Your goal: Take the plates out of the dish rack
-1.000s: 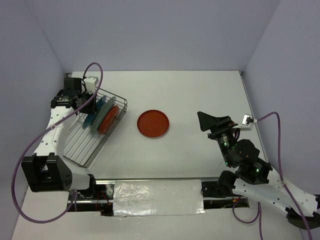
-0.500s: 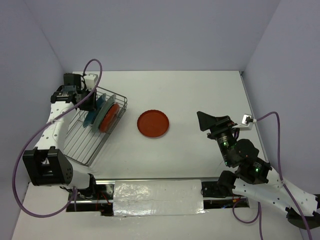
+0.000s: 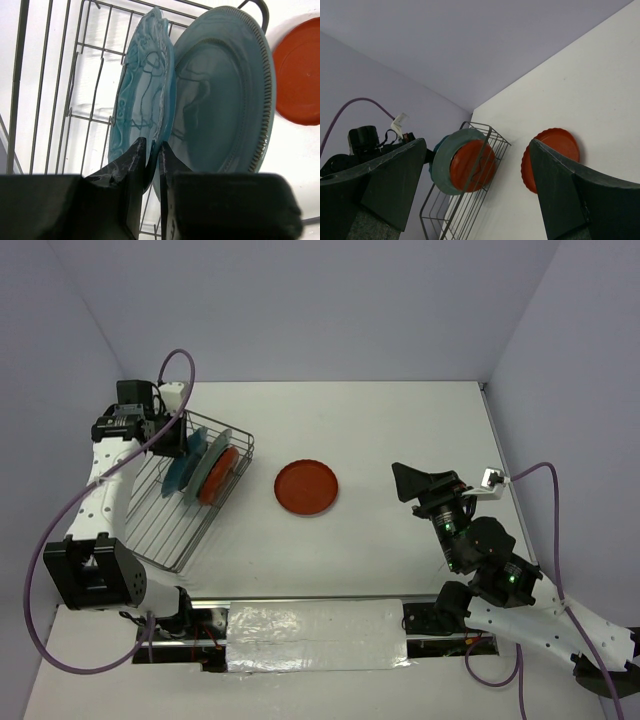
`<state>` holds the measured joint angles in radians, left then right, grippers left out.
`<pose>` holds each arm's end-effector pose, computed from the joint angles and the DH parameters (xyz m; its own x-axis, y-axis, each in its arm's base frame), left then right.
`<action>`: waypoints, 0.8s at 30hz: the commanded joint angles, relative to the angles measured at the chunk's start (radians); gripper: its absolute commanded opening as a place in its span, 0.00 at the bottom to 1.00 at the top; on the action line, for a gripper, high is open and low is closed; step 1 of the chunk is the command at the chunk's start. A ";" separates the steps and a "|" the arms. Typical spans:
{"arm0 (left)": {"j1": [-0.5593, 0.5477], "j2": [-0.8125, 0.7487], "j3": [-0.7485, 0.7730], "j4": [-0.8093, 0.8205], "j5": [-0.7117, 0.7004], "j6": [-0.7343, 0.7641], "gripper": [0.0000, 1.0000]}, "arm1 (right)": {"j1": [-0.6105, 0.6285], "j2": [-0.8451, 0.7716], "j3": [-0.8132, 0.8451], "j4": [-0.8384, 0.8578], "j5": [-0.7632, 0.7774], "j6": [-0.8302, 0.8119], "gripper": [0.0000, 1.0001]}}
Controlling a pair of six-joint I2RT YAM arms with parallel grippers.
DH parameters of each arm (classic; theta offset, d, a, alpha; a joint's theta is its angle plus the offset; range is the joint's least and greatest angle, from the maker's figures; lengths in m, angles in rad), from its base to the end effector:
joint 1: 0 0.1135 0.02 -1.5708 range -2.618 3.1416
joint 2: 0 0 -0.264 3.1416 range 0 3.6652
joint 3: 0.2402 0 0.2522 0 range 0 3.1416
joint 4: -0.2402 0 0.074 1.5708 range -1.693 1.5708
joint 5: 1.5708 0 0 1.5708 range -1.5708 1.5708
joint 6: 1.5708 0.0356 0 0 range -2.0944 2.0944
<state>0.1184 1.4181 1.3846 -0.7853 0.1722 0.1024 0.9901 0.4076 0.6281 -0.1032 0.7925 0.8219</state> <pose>0.2998 0.0295 0.3465 -0.7214 0.0156 -0.6923 0.0740 0.9958 -0.0547 0.0771 0.0712 0.3419 -0.1020 0.7818 -0.6151 -0.1825 0.5931 0.7842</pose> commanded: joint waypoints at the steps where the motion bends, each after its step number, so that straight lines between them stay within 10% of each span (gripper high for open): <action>1: 0.015 -0.045 0.083 0.047 0.018 -0.015 0.00 | -0.004 0.005 -0.005 0.040 0.013 0.008 0.91; 24: 0.021 -0.177 0.156 0.057 0.220 -0.093 0.00 | -0.004 -0.006 -0.004 0.037 0.005 0.008 0.91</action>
<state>0.1345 1.2892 1.4693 -0.8349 0.3218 0.0341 0.9901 0.4072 0.6281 -0.1017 0.7921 0.8219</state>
